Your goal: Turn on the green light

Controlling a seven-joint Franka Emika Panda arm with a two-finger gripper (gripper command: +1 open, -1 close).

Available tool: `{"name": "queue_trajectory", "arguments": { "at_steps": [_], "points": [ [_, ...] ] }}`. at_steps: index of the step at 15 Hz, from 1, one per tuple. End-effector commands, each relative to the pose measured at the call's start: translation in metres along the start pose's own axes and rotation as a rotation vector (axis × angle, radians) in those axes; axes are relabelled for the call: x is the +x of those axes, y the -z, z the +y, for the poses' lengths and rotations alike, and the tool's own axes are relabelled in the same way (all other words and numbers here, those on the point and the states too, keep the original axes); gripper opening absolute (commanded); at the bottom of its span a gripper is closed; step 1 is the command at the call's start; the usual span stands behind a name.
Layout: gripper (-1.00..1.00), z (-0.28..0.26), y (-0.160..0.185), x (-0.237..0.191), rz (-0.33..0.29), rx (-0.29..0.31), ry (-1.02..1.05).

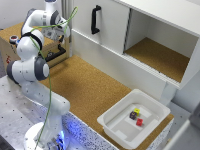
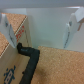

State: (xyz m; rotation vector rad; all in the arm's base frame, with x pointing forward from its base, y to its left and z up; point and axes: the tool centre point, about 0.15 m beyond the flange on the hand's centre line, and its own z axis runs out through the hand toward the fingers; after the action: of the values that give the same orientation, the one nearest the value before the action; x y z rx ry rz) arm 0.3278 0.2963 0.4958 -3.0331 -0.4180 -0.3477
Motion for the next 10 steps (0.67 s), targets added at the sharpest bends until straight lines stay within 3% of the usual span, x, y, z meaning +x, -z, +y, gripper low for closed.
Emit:
{"name": "queue_trajectory", "arguments": {
  "at_steps": [1,4,5,10],
  "points": [
    [1.00,0.002,0.004,0.003,-0.027,-0.033,0.014],
    [1.00,0.002,0.004,0.003,-0.027,-0.033,0.014],
    [1.00,0.000,0.000,0.000,0.000,0.000,0.000],
    [1.00,-0.057,0.021,0.032,0.018,0.041,0.228]
  ]
}}
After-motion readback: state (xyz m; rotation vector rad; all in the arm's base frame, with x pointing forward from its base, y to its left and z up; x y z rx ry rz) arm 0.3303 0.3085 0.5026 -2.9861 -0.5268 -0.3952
